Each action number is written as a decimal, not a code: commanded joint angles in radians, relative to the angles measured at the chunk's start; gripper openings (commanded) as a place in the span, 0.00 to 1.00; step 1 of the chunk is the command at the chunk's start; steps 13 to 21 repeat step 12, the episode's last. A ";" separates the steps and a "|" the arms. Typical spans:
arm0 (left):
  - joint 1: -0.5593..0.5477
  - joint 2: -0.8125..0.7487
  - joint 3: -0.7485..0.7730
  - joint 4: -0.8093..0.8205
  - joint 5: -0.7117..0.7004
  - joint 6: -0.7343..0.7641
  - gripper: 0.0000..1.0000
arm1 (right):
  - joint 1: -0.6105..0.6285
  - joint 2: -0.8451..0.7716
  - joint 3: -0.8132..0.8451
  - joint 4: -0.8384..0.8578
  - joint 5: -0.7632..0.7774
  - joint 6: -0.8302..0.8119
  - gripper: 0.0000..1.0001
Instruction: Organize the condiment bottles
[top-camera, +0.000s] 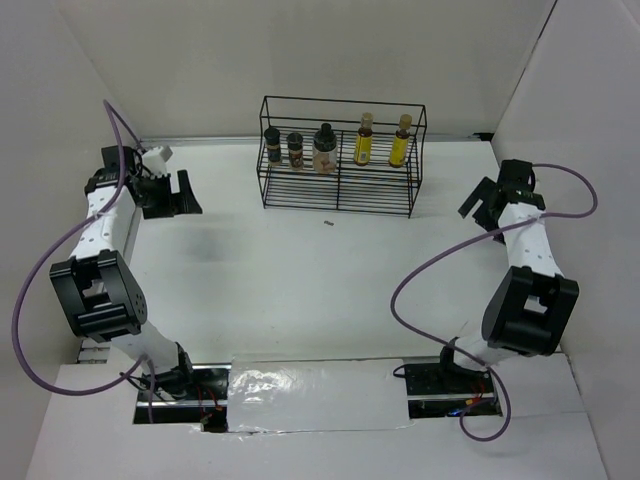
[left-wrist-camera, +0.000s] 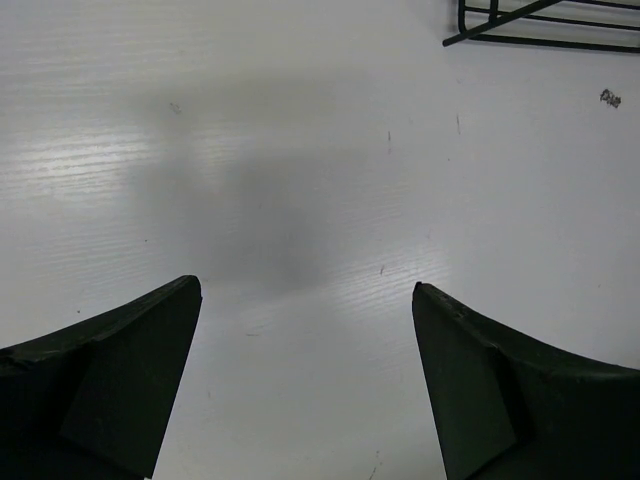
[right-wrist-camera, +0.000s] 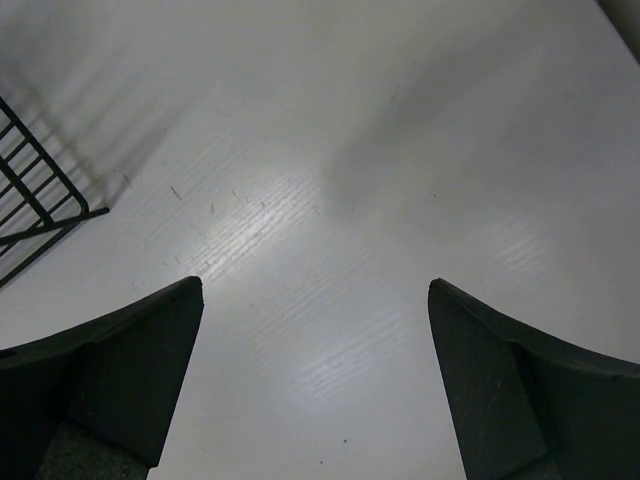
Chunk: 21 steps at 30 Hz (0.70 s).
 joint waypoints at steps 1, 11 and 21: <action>0.001 -0.045 0.037 0.025 0.056 0.016 0.99 | 0.003 0.065 0.123 -0.023 0.003 0.018 1.00; -0.004 0.009 0.095 -0.009 0.084 0.026 0.99 | 0.005 0.070 0.117 0.000 -0.044 -0.032 1.00; -0.004 0.017 0.101 -0.014 0.085 0.030 0.99 | 0.005 0.057 0.110 0.015 -0.050 -0.034 1.00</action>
